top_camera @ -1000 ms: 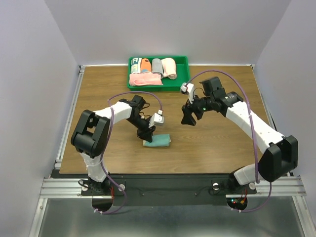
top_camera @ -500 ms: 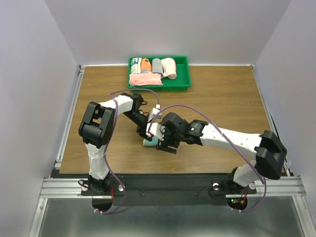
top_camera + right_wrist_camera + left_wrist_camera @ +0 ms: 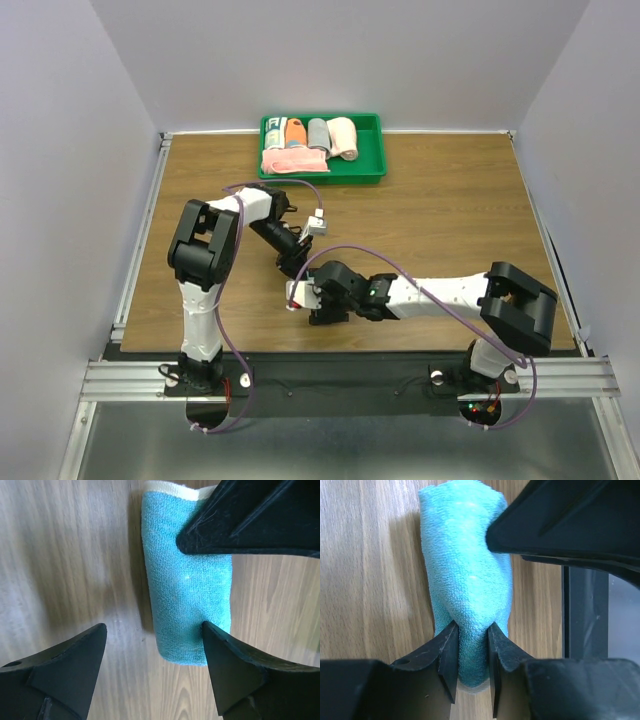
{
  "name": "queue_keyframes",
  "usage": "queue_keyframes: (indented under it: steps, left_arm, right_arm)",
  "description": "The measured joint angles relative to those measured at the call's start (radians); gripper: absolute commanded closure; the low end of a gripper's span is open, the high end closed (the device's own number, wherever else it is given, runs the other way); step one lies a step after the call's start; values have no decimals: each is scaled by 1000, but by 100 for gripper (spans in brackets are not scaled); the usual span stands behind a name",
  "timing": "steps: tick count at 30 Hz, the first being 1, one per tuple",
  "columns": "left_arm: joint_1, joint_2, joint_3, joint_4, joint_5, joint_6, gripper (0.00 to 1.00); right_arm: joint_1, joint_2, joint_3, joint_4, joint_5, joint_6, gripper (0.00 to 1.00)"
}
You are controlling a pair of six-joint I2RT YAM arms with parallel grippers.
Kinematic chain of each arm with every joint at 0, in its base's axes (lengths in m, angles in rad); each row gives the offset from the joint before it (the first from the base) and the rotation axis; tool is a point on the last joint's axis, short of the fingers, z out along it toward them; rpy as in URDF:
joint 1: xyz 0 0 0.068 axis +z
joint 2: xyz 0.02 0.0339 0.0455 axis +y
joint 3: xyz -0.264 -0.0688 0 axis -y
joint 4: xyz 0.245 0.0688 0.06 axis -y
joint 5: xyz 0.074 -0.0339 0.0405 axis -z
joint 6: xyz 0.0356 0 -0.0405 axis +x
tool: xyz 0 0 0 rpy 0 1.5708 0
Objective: Roll the towels
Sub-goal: Place the rolled towel into the container
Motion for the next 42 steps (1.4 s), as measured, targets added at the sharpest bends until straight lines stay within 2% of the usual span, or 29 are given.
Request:
queue_keyframes:
  steps: [7,20,28,33,38,42]
  left_arm:
    - [6,23,17,-33,13,20,88]
    - [9,41,18,-98,10,46,88]
    - [9,52,18,-130,10,62,88]
    - [9,53,19,-144,3,74,88]
    - [9,56,27,-162,-13,88,88]
    - [8,56,28,-171,-20,99,87]
  right_arm:
    - [1,0,-59,105,28,-54,19]
    - [0,-63,-74,135,24,-151,10]
    - [-2,-91,-122,131,-47,-182,11]
    - [-19,-73,-122,133,-91,-185,14]
    - [-39,-33,-122,134,-129,-204,21]
    - [-51,-5,-110,145,-162,-215,33]
